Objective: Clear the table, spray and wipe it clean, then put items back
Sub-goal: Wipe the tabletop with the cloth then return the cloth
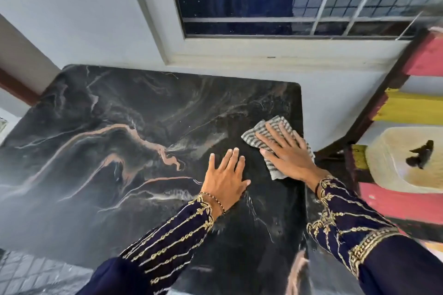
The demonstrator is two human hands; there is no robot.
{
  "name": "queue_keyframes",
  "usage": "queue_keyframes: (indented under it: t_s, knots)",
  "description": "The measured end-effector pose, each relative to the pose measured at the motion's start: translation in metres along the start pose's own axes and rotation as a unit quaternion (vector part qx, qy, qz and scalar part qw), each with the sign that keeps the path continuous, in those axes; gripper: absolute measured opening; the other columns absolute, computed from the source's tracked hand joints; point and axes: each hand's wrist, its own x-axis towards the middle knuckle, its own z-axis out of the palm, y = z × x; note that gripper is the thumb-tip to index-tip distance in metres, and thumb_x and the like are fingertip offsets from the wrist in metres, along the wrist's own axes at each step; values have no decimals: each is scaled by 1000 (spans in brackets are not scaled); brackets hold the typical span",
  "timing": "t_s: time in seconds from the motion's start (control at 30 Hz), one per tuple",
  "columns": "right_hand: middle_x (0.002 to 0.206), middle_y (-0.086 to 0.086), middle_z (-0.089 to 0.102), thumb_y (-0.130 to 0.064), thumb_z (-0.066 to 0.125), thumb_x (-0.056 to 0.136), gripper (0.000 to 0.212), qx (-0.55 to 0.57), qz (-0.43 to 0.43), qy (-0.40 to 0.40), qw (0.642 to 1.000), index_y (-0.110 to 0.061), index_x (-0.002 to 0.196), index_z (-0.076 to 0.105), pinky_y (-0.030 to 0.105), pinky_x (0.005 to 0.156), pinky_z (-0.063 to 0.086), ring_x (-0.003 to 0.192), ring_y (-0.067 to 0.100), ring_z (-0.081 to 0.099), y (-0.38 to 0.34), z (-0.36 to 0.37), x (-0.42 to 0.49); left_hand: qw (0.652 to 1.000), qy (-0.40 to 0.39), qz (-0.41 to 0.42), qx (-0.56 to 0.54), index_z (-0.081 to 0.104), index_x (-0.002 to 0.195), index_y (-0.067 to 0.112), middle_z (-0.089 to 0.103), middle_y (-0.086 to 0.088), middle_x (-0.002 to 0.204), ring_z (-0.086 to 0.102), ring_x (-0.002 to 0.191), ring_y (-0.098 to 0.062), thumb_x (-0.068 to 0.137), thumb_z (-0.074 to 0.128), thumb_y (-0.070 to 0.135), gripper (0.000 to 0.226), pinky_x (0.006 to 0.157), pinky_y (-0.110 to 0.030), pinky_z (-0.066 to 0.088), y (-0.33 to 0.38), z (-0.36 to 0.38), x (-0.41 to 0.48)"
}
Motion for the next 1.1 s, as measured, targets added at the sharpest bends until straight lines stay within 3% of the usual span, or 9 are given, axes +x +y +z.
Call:
queue_keyframes:
  t_s: [0.2, 0.27, 0.37, 0.47, 0.6, 0.73, 0.83, 0.93, 1.1]
  knots:
    - [161, -26, -30, -69, 5, 97, 55, 30, -7, -13, 999, -65, 145, -21, 45, 125, -13, 150, 8, -32, -40, 31, -97, 1000, -16, 21, -9, 19, 152, 15, 10, -4, 162, 11, 150, -19, 100, 25, 48, 62, 121, -50, 9, 8, 19, -96]
    - [160, -26, -32, -73, -4, 90, 56, 28, -2, -10, 1000, -67, 141, -26, 46, 125, -13, 149, 7, -33, -54, 42, -130, 1000, -16, 24, -10, 34, 147, 14, 27, -6, 158, 27, 145, -21, 96, 24, 49, 62, 117, -52, 20, 7, 26, -127]
    - [161, -25, -31, -75, -5, 89, 59, 33, 2, -10, 999, -66, 144, -22, 47, 123, -12, 149, 8, -33, -72, 60, -172, 999, -37, 33, -17, 66, 120, 17, 61, -5, 132, 60, 120, -19, 85, 32, 51, 60, 97, -50, 48, 4, 38, -165]
    - [163, -23, -26, -77, -5, 88, 60, 45, 4, -11, 999, -65, 147, -16, 45, 122, -14, 149, 7, -33, -90, 73, -212, 998, -34, 60, -10, 72, 110, 17, 67, -4, 122, 66, 111, -18, 81, 36, 51, 57, 88, -49, 55, 2, 42, -197]
    - [163, -24, -23, -77, -6, 88, 55, 53, 1, -13, 999, -71, 142, -14, 40, 120, -18, 148, 3, -32, -107, 87, -251, 999, -17, 43, 4, 69, 116, 17, 63, -4, 130, 61, 119, -18, 84, 28, 52, 63, 94, -47, 52, 0, 41, -226]
    - [163, -27, -14, -73, -5, 93, 50, 61, -23, -12, 998, -72, 142, -3, 39, 121, -13, 154, 9, -20, -115, 95, -280, 997, -43, 65, -19, 29, 148, 15, 19, -4, 160, 16, 149, -19, 84, 1, 56, 82, 120, -48, 15, 2, 37, -242]
    - [166, -22, -5, -53, 13, 103, 48, 44, -52, -11, 998, -64, 149, 3, 39, 123, -3, 156, 13, -10, -115, 98, -296, 997, -29, 73, -25, 25, 150, 15, 14, -3, 161, 9, 150, -18, 99, 22, 50, 62, 121, -47, 10, 4, 33, -242]
    - [167, -20, 1, -30, 35, 109, 60, 41, -66, -17, 997, -60, 152, 6, 42, 125, 4, 157, 13, -4, -116, 98, -310, 996, -22, 71, -41, 27, 149, 15, 18, -2, 160, 10, 149, -18, 100, 30, 48, 60, 121, -46, 11, 11, 32, -239]
    - [167, -18, 3, -12, 42, 105, 65, 35, -74, -29, 996, -44, 158, 22, 39, 124, 8, 156, 12, -1, -118, 87, -333, 994, -25, 88, -63, 29, 148, 15, 20, -4, 159, 12, 149, -19, 99, 33, 47, 59, 120, -46, 12, 29, 27, -231]
